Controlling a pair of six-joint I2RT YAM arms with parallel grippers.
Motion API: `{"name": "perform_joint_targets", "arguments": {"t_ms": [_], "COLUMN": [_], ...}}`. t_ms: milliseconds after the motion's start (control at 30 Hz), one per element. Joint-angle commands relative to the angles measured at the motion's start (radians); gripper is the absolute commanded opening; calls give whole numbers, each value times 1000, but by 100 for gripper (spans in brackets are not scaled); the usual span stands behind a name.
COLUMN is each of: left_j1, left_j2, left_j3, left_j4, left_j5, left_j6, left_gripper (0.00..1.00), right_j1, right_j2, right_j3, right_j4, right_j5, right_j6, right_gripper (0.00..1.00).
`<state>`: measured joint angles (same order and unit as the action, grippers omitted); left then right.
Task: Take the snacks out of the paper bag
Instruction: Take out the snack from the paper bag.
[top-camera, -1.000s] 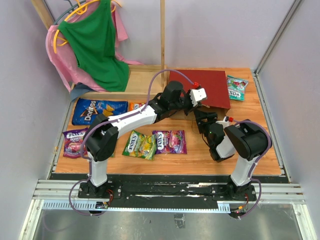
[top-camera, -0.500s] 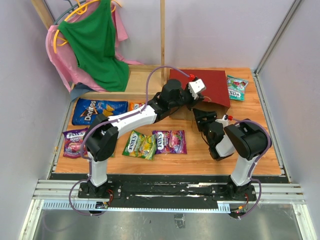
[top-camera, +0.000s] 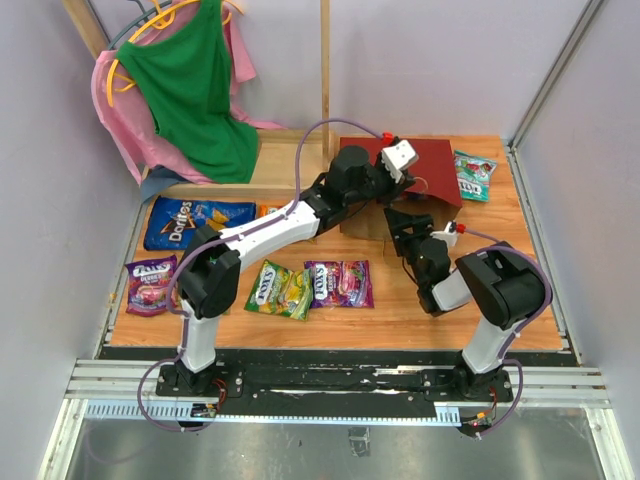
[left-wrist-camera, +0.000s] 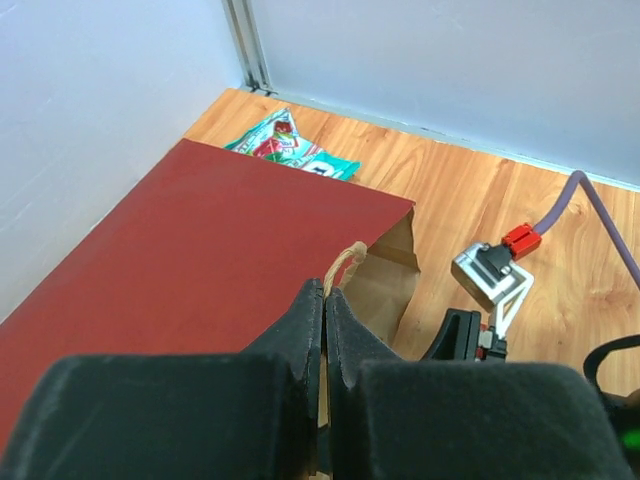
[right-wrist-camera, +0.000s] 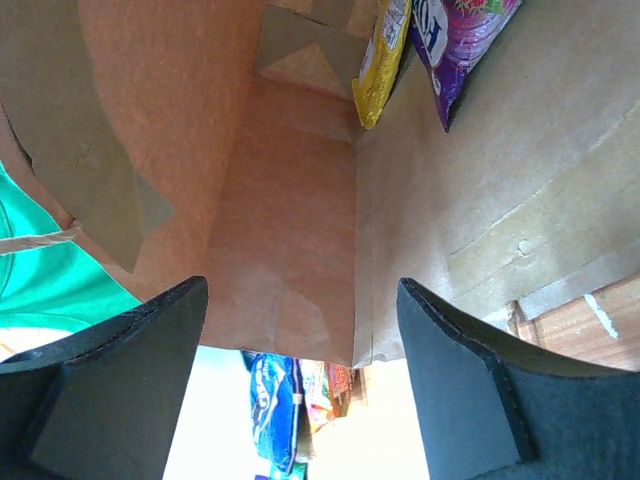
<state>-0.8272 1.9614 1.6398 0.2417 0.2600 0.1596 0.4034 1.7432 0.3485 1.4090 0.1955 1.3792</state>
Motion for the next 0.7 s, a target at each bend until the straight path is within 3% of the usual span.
{"name": "perform_joint_targets", "arguments": {"t_ms": [0, 233, 667], "left_j1": [-4, -4, -5], "left_j2": [22, 55, 72], "left_j3": [62, 147, 180], "left_j4": [-31, -91, -124], "left_j5": [-24, -64, -29], "left_j6": [7, -11, -3], "left_gripper": [1, 1, 0], "right_j1": [4, -24, 40], "right_j2": [-8, -15, 107], "right_j3": [-38, -71, 110], "right_j4": [72, 103, -11], "right_j5": [45, 15, -12], "right_j6": [-57, -93, -5], "right_gripper": [79, 80, 73]}}
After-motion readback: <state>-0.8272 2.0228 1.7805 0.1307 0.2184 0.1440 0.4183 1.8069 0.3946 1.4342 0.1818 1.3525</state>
